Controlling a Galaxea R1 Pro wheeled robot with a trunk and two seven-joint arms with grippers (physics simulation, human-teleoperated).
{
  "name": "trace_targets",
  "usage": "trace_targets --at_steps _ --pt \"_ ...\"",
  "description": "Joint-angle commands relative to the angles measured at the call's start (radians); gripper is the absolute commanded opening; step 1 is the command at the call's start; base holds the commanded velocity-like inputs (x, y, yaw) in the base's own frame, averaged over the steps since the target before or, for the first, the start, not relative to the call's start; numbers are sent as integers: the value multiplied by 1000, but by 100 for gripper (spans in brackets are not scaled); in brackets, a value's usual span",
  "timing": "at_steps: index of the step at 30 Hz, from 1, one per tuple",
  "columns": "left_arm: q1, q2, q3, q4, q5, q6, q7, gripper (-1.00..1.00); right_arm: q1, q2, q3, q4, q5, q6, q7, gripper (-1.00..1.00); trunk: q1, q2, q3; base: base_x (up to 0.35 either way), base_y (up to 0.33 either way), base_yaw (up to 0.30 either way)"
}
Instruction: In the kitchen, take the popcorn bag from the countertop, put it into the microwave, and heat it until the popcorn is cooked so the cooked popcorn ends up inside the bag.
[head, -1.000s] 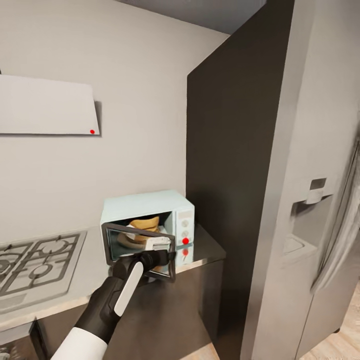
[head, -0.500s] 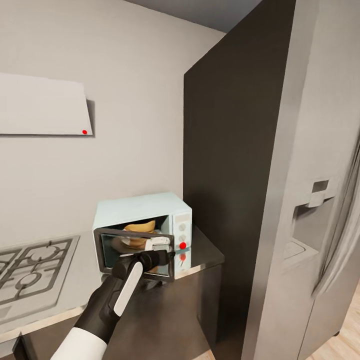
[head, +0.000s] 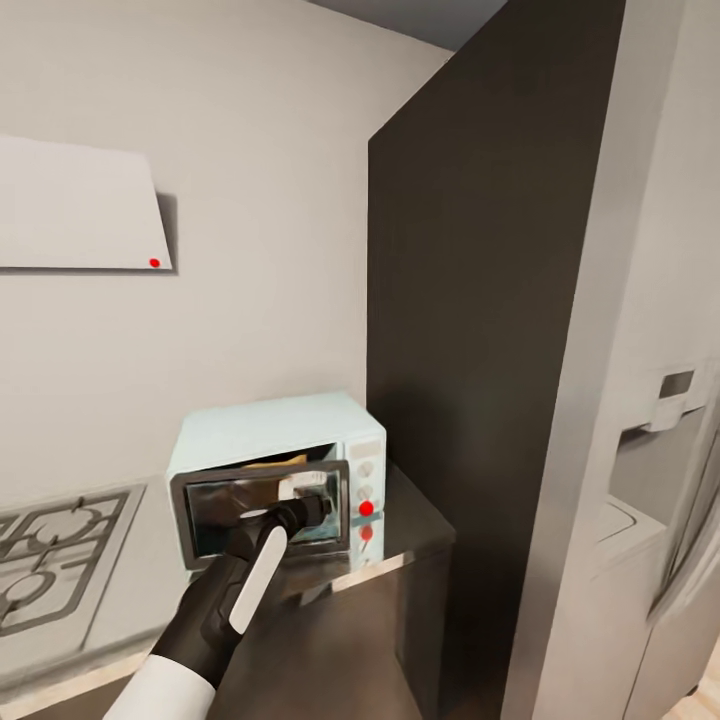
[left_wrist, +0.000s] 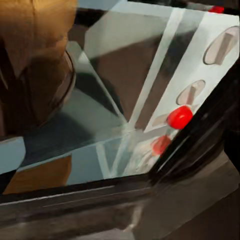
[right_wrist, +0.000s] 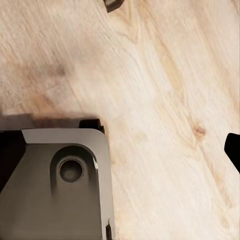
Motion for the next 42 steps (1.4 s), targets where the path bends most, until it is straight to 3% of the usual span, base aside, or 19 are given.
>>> trace_targets --at_steps 1,15,19,21,28,31,36,42 --pt "-1 0 -2 0 12 2 9 100 -2 0 -8 3 7 -5 1 100 1 -1 -2 224 0 0" --pt "-1 0 -3 3 16 6 11 100 -2 -1 -8 3 7 -7 2 100 1 -1 -2 171 0 0" --pt "-1 -8 -4 4 110 12 12 100 -2 -1 -8 3 7 -7 2 100 1 -1 -2 -288 0 0" --pt "0 -9 -5 4 127 12 12 100 -2 -1 -8 3 7 -7 2 100 1 -1 -2 -338 0 0" --pt "0 -14 -6 70 137 5 12 100 -2 -7 -7 3 8 -5 2 100 1 -1 -2 -346 0 0" --pt "0 -28 -6 88 137 3 13 100 -3 -7 -7 3 9 -5 2 100 1 -1 -2 -347 0 0" --pt "0 -39 -6 193 137 -21 41 100 -3 -6 -7 3 9 -5 2 100 1 -1 -2 -347 0 0" --pt "0 -40 -6 524 136 -220 31 100 -2 -2 -5 3 9 -5 2 100 1 -1 -2 -346 0 0"
